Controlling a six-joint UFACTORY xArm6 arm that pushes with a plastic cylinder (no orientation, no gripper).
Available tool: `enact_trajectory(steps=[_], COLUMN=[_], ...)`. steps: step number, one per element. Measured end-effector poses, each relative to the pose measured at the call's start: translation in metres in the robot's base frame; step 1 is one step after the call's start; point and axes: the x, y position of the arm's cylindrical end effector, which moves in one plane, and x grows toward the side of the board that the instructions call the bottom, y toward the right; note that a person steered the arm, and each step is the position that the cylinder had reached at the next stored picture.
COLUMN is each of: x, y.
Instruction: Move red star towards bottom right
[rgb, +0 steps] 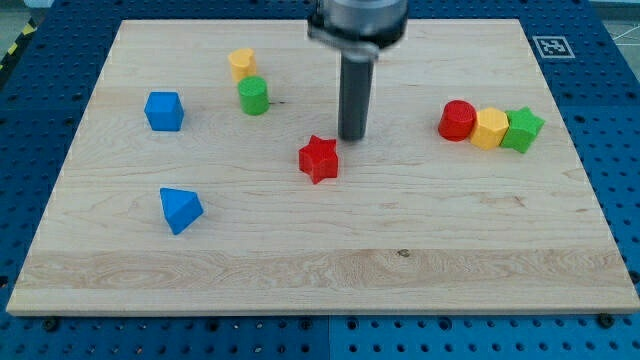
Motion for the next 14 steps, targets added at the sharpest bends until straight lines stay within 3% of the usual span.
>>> enact_trajectory(steps=[1, 2, 4, 6, 8, 11, 12, 14], x=[-0.068, -0.050, -0.013, 0.068, 0.091, 0.072, 0.104, 0.117], y=[-0.001, -0.033, -0.044, -0.028, -0.028, -0.078, -0.058, -0.018])
